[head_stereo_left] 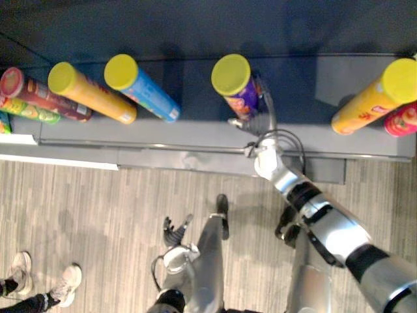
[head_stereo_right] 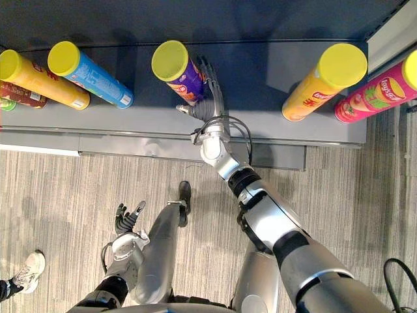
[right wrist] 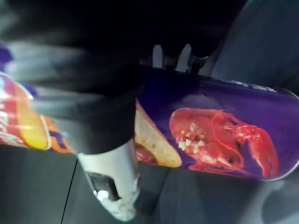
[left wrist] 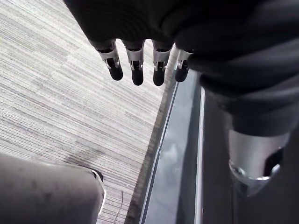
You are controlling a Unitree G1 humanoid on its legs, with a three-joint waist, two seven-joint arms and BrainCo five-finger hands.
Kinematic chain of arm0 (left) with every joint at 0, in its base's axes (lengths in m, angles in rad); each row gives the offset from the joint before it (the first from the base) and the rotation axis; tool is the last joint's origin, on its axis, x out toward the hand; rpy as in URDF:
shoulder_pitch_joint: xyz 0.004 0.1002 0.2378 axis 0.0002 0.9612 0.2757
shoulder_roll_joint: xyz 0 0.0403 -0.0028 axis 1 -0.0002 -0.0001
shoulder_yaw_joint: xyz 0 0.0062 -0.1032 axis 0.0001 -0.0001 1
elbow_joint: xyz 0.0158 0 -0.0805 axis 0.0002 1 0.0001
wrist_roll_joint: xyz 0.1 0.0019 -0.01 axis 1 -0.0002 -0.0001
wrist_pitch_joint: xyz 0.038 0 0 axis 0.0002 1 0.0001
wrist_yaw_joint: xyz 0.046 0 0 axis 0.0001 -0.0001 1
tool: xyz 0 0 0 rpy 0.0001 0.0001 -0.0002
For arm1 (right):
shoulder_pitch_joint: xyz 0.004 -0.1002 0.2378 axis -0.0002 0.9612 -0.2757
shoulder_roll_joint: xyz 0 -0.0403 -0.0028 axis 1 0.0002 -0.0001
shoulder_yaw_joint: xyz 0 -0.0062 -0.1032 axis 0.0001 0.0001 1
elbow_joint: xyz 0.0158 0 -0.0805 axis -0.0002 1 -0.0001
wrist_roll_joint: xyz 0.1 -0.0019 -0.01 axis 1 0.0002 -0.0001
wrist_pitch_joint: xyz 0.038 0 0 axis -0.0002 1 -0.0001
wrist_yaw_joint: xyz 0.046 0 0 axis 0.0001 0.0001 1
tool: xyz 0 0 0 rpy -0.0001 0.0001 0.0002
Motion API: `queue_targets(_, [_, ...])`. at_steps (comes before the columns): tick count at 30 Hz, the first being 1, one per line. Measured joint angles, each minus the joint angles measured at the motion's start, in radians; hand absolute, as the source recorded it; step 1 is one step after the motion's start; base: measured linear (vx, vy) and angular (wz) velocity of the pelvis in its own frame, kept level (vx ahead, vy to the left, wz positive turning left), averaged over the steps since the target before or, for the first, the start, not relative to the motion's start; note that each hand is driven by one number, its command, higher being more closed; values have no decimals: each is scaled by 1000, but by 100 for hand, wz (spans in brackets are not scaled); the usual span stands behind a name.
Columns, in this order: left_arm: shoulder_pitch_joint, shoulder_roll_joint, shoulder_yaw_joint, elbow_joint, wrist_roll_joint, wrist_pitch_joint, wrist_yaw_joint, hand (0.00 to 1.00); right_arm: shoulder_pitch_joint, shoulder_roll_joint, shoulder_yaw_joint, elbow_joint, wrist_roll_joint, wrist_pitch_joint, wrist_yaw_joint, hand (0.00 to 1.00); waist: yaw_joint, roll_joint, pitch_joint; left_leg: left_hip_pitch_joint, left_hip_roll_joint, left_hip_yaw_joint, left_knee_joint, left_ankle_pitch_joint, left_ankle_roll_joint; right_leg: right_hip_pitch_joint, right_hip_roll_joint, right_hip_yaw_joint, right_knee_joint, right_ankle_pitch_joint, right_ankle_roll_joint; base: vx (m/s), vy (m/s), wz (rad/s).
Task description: Put the gum and the chips on the shelf.
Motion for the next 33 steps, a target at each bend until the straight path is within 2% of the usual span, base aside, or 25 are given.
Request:
queue_targets(9, [-4, 2, -1, 16, 0, -8, 0, 0, 3, 0, 1, 36, 1, -1, 1, 0, -1, 0, 0, 7, 4, 4, 0, 3, -6, 6, 5, 3, -3, 0, 0, 8, -9, -1])
queue_targets(20, [-2, 2, -31, 35, 0, -4, -1, 0, 91, 0, -3, 74, 3, 0, 1, 0, -11, 7, -6, 121, 28, 38, -45, 1, -9, 107, 40, 19, -75, 18, 8, 29, -22, -10])
queue_targets(26, [-2, -10, -38, 47, 0, 5, -3, 0, 134, 1, -88, 73, 12, 0, 3, 0, -14, 4, -12, 189, 31, 64, -85, 4, -12, 156, 49, 30, -111, 26, 11, 74, -10, -9])
queue_targets(30, [2, -11, -37, 68, 0, 17, -7, 0, 199, 5, -151, 71, 20, -3, 8, 0, -18, -6, -20, 269, 38, 88, -139, 11, -17, 224, 66, 38, -165, 40, 18, 94, -1, -12])
queue_targets(31, [9, -11, -37, 74, 0, 22, -9, 0, 228, 13, -166, 63, 20, -7, 20, 0, -27, -9, -23, 299, 38, 91, -161, 14, -19, 252, 70, 37, -185, 43, 21, 101, 6, -11])
queue_targets(33, [28, -8, -37, 78, 0, 24, -14, 0, 284, 31, -196, 38, 21, -14, 42, 0, -37, -27, -50, 331, 40, 109, -203, 25, -22, 271, 78, 41, -216, 50, 21, 113, -1, -14])
